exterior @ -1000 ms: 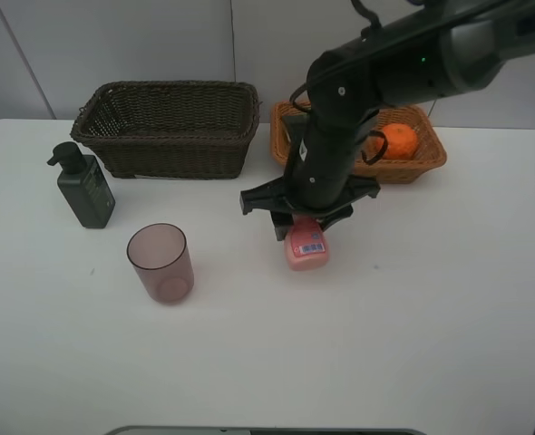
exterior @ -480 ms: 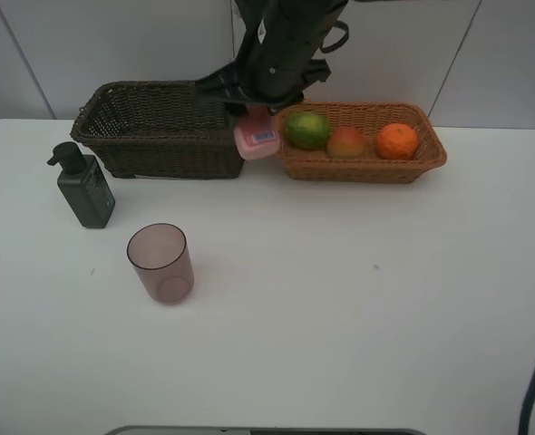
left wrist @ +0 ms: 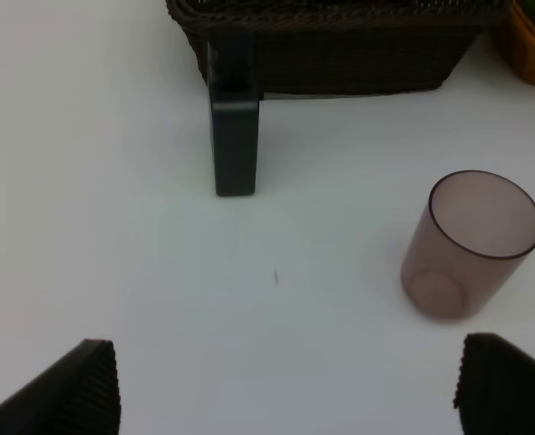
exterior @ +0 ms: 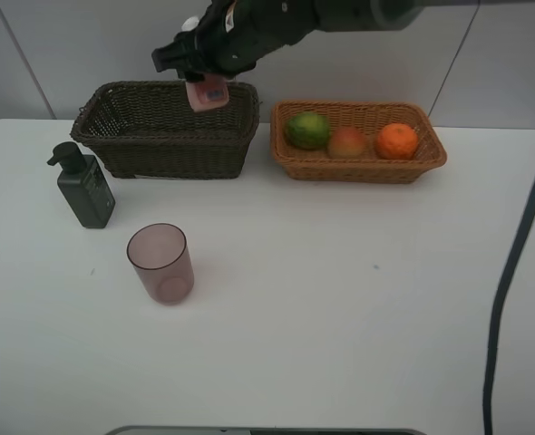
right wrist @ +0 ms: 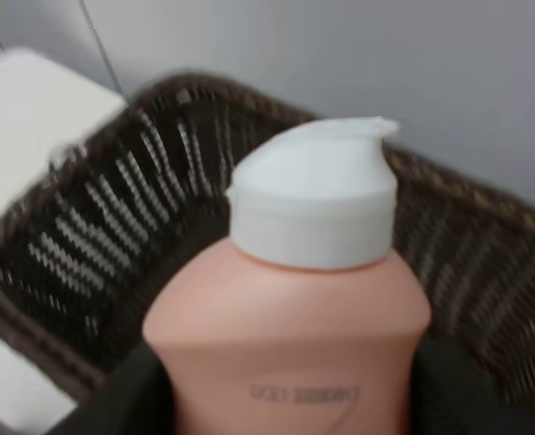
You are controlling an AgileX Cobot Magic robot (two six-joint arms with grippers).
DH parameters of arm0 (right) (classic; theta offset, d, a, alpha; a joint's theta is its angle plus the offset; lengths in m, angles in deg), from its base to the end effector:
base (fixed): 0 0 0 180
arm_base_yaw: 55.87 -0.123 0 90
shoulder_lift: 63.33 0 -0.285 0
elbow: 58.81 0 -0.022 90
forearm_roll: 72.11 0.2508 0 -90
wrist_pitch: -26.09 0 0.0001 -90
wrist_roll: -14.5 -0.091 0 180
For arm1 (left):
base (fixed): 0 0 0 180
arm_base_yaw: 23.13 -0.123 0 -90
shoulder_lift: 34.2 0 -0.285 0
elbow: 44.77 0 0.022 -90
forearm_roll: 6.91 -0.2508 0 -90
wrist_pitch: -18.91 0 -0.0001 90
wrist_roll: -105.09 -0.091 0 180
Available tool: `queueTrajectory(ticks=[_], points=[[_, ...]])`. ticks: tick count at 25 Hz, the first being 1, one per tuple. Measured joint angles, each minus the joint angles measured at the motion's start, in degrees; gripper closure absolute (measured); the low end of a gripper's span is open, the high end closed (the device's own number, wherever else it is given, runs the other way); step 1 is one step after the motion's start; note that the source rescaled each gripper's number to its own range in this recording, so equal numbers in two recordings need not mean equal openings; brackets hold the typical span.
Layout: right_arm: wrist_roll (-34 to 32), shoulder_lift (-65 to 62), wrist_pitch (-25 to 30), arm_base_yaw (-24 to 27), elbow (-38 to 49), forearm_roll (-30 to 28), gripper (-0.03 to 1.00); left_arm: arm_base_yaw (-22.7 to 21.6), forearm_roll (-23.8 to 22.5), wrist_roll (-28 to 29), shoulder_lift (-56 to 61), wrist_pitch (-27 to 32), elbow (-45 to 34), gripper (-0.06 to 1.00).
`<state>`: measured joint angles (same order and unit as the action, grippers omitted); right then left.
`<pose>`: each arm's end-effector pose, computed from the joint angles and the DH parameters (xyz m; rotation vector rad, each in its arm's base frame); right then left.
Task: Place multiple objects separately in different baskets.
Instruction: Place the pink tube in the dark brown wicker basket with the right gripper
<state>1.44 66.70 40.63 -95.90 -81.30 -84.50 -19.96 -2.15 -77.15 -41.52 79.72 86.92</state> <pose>0.3908 0.3219 0.2387 -0.6855 2.0337 0.3653 -0.0072 -0.0062 0.2787 0.1003 2.0287 -0.1094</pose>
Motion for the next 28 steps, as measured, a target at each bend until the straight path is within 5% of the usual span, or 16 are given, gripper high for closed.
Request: queueTrajectory(ticks=[12,22,24,28], points=[[0.00,9.92,-15.88,3.01,-0.04,0.00,0.97,0.00,0.00,0.00,0.00,0.00,0.00,-0.01],[0.00,12.45,-18.19,3.50,-0.04,0.00,0.97,0.00,0.00,0.00,0.00,0.00,0.00,-0.01],[0.00,12.45,-18.24,3.50,-0.04,0.00,0.81,0.00,0.00,0.00,0.00,0.00,0.00,-0.01],[0.00,12.45,-18.22,3.50,-0.04,0.57,0.35,0.00,0.00,0.00,0.00,0.00,0.00,-0.01]])
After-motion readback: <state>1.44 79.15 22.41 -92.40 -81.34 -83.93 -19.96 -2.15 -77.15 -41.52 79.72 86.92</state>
